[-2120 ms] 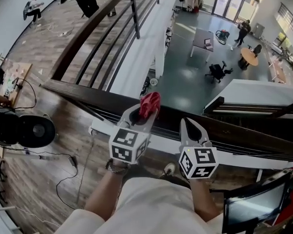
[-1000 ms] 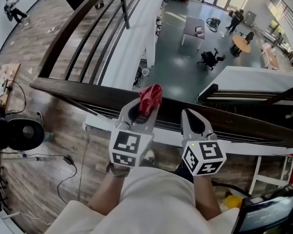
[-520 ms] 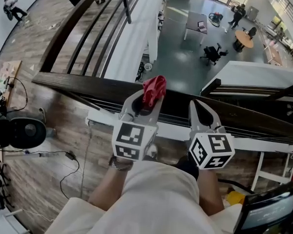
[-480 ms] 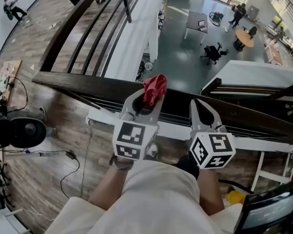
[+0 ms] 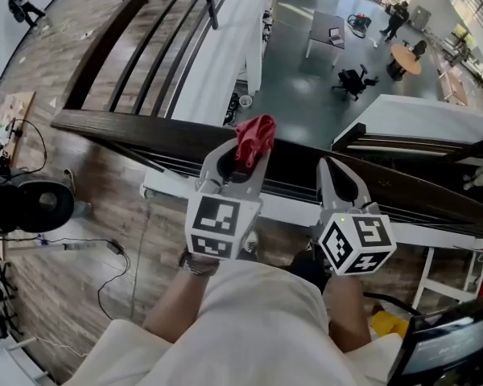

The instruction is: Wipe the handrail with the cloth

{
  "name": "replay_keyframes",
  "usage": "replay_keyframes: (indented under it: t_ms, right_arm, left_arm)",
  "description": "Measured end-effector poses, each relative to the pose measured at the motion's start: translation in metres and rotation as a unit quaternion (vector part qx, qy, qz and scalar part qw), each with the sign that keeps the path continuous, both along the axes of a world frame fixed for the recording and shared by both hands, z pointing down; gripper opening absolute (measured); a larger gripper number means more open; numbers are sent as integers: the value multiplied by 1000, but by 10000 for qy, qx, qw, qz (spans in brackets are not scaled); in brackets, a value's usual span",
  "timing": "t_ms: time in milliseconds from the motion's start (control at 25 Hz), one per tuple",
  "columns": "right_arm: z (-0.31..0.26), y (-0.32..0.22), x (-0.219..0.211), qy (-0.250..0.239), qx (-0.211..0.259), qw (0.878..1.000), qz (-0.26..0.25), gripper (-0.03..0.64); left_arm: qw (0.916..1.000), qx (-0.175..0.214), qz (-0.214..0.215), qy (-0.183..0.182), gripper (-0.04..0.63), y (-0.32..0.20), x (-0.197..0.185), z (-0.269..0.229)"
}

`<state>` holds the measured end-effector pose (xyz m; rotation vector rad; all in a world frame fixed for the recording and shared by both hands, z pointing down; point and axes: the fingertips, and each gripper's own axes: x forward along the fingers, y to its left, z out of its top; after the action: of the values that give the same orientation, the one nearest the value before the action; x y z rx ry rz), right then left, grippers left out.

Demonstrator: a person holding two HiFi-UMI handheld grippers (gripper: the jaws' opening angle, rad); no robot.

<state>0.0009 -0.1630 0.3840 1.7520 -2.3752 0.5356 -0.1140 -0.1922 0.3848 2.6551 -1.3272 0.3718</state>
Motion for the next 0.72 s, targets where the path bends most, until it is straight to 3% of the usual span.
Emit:
replay_keyframes:
  t_ms: [440, 720]
  right_arm:
    - [2, 1, 7, -144, -13, 9998, -100, 3]
    - [2, 5, 20, -228, 10, 9997, -78, 2]
  left_arm:
    - [9999, 125, -113, -32, 120, 0, 5, -1]
    - [9989, 57, 435, -159, 120, 19, 62, 0]
